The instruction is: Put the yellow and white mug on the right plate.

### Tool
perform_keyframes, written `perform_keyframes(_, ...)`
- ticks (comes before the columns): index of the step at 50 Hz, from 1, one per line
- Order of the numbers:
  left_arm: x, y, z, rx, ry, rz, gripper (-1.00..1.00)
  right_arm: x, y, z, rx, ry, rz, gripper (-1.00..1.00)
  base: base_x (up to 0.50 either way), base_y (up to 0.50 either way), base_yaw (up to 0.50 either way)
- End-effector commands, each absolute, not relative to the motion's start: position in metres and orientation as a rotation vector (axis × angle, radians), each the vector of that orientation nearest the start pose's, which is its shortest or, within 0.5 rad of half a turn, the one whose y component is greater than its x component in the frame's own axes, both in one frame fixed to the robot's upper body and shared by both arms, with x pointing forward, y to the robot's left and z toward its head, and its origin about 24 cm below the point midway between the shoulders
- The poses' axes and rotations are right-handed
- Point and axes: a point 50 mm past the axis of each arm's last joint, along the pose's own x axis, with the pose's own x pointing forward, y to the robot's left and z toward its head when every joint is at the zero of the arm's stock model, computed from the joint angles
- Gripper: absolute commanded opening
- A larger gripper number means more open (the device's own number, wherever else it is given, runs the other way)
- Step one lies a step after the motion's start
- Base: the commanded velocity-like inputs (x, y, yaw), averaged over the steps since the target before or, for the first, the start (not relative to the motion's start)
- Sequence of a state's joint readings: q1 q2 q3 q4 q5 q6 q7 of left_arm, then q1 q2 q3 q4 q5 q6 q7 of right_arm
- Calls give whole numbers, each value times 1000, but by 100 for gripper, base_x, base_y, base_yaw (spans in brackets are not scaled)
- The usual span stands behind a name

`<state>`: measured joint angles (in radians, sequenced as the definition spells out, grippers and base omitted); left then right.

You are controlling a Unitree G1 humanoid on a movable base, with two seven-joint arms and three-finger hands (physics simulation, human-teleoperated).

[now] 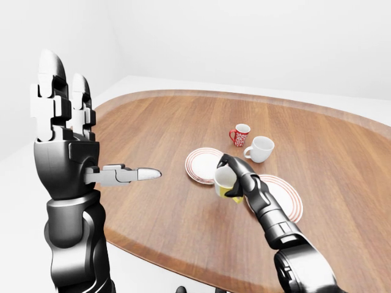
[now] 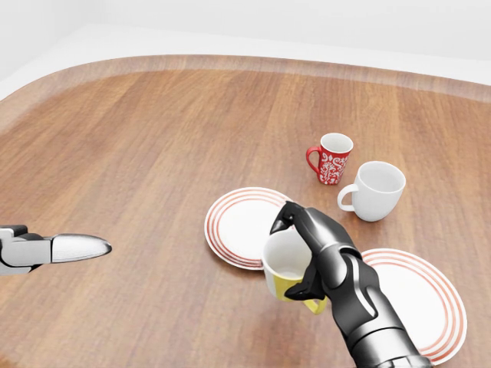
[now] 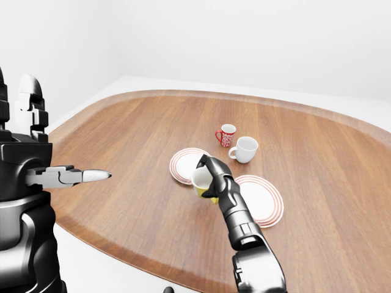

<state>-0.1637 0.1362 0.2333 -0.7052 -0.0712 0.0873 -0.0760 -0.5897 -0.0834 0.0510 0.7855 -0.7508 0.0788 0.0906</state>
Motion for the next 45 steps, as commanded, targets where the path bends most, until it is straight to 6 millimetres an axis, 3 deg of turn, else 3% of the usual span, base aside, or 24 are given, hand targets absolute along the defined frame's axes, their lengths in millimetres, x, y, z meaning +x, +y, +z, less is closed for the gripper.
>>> perform_keyframes(1, 213, 189, 227, 142, -780, 52, 100, 361, -168, 36, -876, 287, 151, -100, 0, 0, 0)
perform_keyframes(32, 214, 188, 223, 149, -761, 51, 100, 362, -260, 48, -841, 382, -57, -100, 0, 0, 0)
perform_keyframes(45, 216, 188, 221, 153, -747, 51, 100, 353, -284, 46, -797, 431, -132, -100, 0, 0, 0)
